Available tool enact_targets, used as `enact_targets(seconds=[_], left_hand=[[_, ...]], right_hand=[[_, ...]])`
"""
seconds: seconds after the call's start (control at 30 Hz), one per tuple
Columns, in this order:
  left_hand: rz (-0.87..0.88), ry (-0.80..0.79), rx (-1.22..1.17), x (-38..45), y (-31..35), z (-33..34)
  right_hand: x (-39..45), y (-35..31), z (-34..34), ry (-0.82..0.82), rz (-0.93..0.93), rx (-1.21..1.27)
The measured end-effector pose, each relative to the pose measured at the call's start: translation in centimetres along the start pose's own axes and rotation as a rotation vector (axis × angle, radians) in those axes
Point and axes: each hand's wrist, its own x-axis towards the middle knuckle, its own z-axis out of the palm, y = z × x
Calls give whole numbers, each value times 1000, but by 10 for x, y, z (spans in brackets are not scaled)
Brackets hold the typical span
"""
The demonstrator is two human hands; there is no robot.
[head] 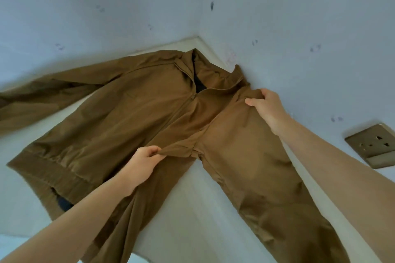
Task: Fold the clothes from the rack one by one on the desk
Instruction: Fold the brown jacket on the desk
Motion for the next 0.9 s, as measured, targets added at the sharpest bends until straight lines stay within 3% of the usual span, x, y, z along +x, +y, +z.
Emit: enact_targets(seconds=[0.13, 0.37, 0.47, 0.5, 0.57, 0.63, 0.77, 0.83, 0.9], left_hand=[[-109, 39, -66, 25, -11, -34], [-96, 141, 83, 63, -37, -66], [-70, 207, 97, 68, -43, -78], [-62, 226, 106, 66, -46, -83], [-31, 230, 138, 58, -49, -89], [-31, 195, 182, 39, -53, -90], [-47, 64, 469, 1, -68, -78], [-29, 83, 595, -14, -80, -72], [0, 104, 678, -24, -88, -70]], right_hand=[[26, -19, 52, -69, -7, -27], [68, -23, 129, -48, 109, -82], [81, -19, 146, -123, 216, -71], [82, -16, 152, -172, 211, -168], [83, -11, 160, -210, 116, -572], [73, -18, 171, -146, -11, -907], [27, -39, 200, -24, -265, -1275], [-6, -46, 212, -184, -497, -1245], [-36, -44, 217, -553, -689, -1139]])
